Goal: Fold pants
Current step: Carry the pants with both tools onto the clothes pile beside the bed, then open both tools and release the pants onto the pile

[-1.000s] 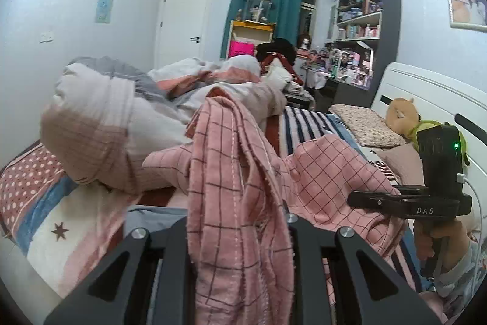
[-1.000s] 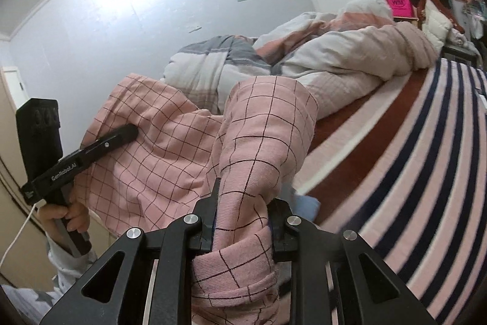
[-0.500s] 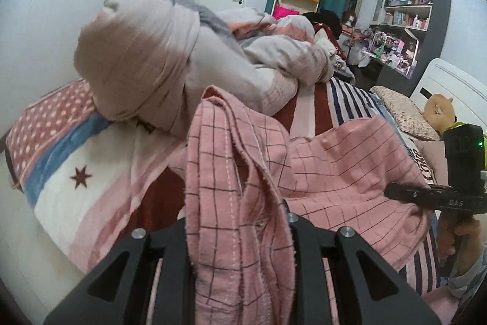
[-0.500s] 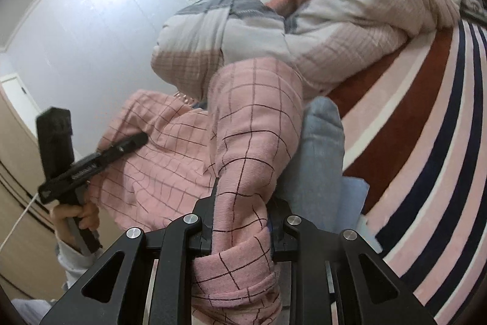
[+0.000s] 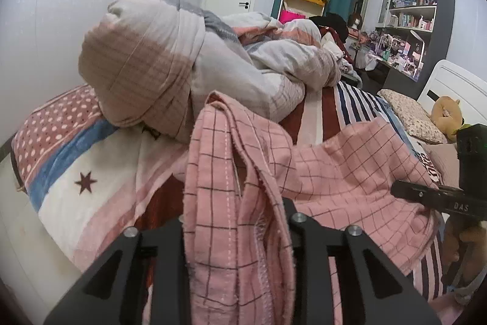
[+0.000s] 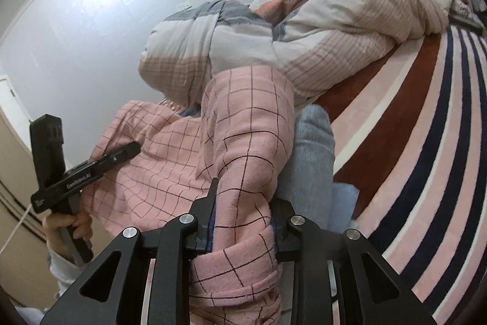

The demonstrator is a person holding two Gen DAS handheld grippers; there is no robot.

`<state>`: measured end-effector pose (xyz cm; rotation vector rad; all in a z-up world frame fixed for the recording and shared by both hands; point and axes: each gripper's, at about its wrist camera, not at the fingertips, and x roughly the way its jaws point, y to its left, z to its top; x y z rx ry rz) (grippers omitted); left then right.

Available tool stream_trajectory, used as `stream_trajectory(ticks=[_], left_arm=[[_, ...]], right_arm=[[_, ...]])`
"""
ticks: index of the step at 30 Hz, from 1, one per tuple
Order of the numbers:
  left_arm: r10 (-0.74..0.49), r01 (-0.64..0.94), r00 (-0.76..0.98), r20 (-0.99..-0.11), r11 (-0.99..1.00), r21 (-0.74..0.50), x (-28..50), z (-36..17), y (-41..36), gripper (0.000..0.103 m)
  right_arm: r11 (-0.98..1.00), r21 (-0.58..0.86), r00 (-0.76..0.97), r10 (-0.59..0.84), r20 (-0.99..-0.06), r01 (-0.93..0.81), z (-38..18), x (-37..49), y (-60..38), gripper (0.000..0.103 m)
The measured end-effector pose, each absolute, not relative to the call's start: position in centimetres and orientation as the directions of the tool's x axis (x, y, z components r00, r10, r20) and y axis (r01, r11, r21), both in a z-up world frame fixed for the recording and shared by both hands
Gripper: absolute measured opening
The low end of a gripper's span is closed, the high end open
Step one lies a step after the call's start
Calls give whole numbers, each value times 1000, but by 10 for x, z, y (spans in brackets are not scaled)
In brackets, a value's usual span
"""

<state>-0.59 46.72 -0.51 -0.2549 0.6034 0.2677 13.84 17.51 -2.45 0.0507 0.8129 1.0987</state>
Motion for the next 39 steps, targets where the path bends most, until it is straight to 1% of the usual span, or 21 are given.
stream_trajectory(ticks=[2,5,8,9,10,12,13,15,16,17,18,19,21,25,27,30,34,37,38,39], left_arm=[[179,-321,797,-576,934,-154,-2,-2,466,20],[185,-324,803,-566,934,-154,3,1,468,20],[199,-332,788,-583,934,-130,9,-2,466,21],[206,-337,783,-587,933,-123,10,-2,465,22],[212,-342,780,-589,933,-116,9,-3,464,23],[228,-349,776,-589,932,-100,7,-2,460,38],[238,-354,776,-584,931,-91,6,-1,458,41],[269,-368,775,-572,928,-62,2,3,453,55],[283,-374,776,-564,926,-49,0,6,450,58],[295,-379,777,-555,925,-39,-3,9,447,64],[309,-387,779,-545,922,-30,-5,12,444,69],[321,-393,781,-535,919,-23,-8,16,440,71],[346,-406,782,-519,914,-2,-14,23,433,80],[376,-420,784,-494,907,25,-25,34,416,83],[382,-423,790,-479,906,25,-31,37,405,92],[381,-424,799,-466,906,15,-37,39,386,93],[344,-389,826,-447,921,-11,-42,41,351,94],[315,-355,853,-416,935,-20,-44,42,316,98],[309,-347,862,-402,937,-24,-45,42,304,98],[294,-331,874,-387,943,-31,-45,42,290,99]], right_arm=[[486,394,222,804,-552,-780,-20,135,174,19],[477,405,219,814,-538,-780,-16,136,174,18],[484,380,229,804,-549,-788,-19,137,176,18],[488,371,231,798,-557,-790,-22,137,176,19],[489,372,229,796,-561,-789,-23,137,175,23],[486,379,221,797,-562,-788,-24,136,173,25],[483,378,218,797,-564,-790,-22,136,172,25],[483,365,226,796,-561,-796,-18,132,169,30],[484,357,232,796,-559,-799,-16,130,168,35],[485,346,239,795,-558,-803,-14,128,166,40],[486,337,247,795,-554,-807,-11,125,164,41],[486,332,254,797,-548,-808,-9,123,162,45],[484,327,259,800,-541,-812,-4,119,157,49],[475,315,260,804,-534,-822,3,108,146,56],[472,313,264,809,-525,-824,6,101,137,59],[466,318,267,820,-507,-826,9,89,119,66],[482,295,293,812,-505,-825,12,75,90,69],[500,285,331,814,-478,-818,15,63,59,80],[511,278,350,811,-469,-813,16,60,49,82],[531,265,378,804,-459,-805,16,55,33,83]])
